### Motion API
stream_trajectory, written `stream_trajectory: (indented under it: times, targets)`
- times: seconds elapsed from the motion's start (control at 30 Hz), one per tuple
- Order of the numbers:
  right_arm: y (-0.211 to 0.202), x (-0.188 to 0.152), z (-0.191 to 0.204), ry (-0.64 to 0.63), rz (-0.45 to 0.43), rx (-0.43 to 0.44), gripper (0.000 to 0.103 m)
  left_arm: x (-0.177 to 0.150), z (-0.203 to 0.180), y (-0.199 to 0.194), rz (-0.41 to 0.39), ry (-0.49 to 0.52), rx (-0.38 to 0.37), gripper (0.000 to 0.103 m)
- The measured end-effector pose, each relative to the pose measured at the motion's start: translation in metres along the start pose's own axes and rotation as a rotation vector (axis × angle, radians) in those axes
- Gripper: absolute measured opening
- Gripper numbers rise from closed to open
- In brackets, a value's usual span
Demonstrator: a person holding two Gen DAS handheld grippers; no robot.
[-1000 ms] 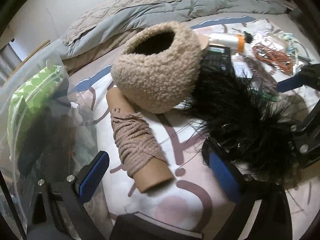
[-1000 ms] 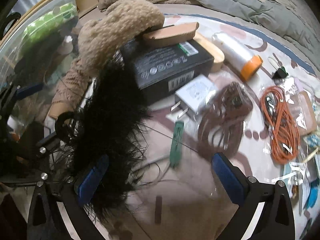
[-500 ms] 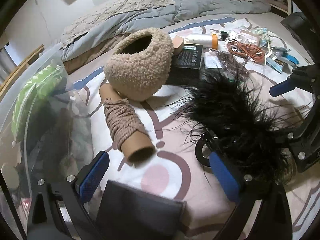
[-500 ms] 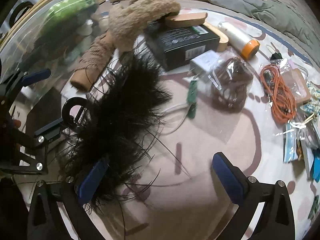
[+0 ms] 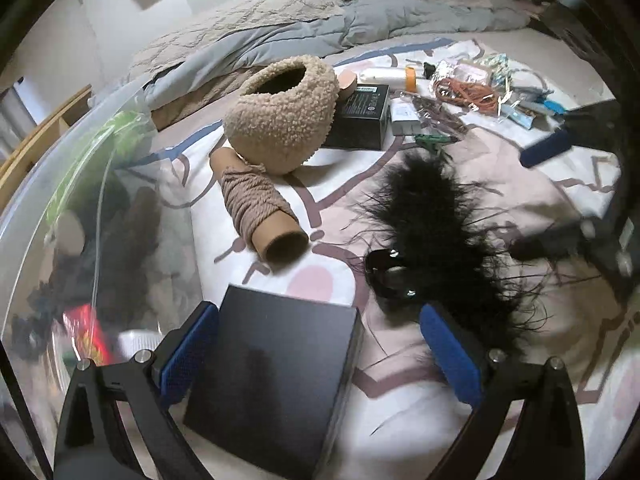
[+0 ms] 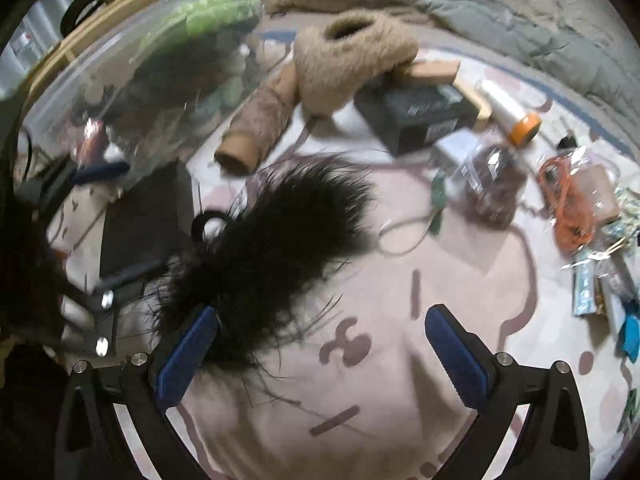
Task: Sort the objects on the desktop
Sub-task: 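Close the left gripper on the black feather boa and lift it, then carry the feather boa with the left gripper toward the clear box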
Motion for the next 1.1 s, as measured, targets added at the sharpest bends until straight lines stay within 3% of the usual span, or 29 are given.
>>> stream_trajectory:
  times: [0.3,0.43,0.67,0.93,1.1]
  targets:
    - [0.021,0.028,0.020,0.050,-0.052,0.041,0.103,-0.005,0.005,-0.017,-0.015,-0.215,-0.152,0.101]
    - [0.032,0.029,0.021,0.094,-0.037,0.071,0.103,-0.006,0.006,-0.021,-0.023,-0.249,-0.181,0.101]
    - [0.047,0.016,-0.006,0.154,-0.005,0.024,0.103,-0.001,-0.001,-0.034,-0.063,-0.268,-0.270,0.101]
    - [0.038,-0.004,-0.035,0.201,0.001,0.017,0.103,0.011,-0.033,-0.033,-0.069,-0.324,-0.428,0.101]
    - [0.037,-0.017,-0.046,0.206,0.018,0.011,0.103,0.016,-0.060,-0.018,-0.015,-0.383,-0.539,0.101]
Point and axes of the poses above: each gripper's, at about its wrist camera, not at the fingertips, and y roughly the way its jaws point, z to its left, x to its top, the point moved 9 cm from there along y, roughly the way its jaws point, and after that the axes turned 2 degrees about y, right-handed, at the moved point
